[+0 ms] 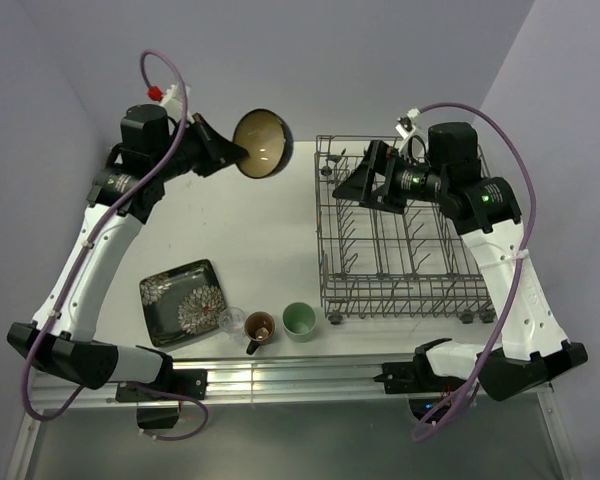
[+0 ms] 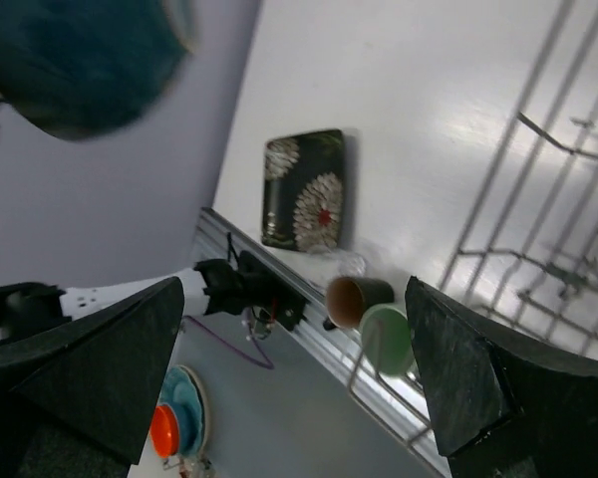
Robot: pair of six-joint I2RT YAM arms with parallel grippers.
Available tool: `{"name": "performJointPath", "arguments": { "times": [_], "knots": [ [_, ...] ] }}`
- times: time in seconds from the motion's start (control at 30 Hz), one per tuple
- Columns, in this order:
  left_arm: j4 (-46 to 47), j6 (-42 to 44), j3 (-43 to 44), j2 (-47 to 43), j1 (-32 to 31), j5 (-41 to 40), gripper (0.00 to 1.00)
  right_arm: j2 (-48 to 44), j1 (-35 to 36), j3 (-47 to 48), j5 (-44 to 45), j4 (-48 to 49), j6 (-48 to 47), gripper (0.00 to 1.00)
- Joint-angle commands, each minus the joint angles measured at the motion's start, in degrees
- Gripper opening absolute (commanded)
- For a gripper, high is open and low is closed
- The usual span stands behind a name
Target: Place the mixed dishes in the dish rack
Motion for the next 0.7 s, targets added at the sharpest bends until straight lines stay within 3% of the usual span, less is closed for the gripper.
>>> {"name": "performJointPath", "arguments": {
  "times": [0.0, 0.27, 0.67],
  "knots": [
    [11.9, -5.9, -1.8, 2.2, -2.4, 13.9, 0.00, -0.7, 2.8, 3.1, -4.2, 13.8, 5.9, 1.00],
    [13.8, -9.4, -1.3, 5.1, -8.2, 15.8, 0.00, -0.5, 5.9, 2.5, 1.0, 19.9, 4.6, 1.00],
    [13.2, -9.1, 0.9, 6.9, -10.5, 16.5, 0.00, -0.1, 8.6, 0.7, 9.0, 15.7, 1.7, 1.00]
  ]
}}
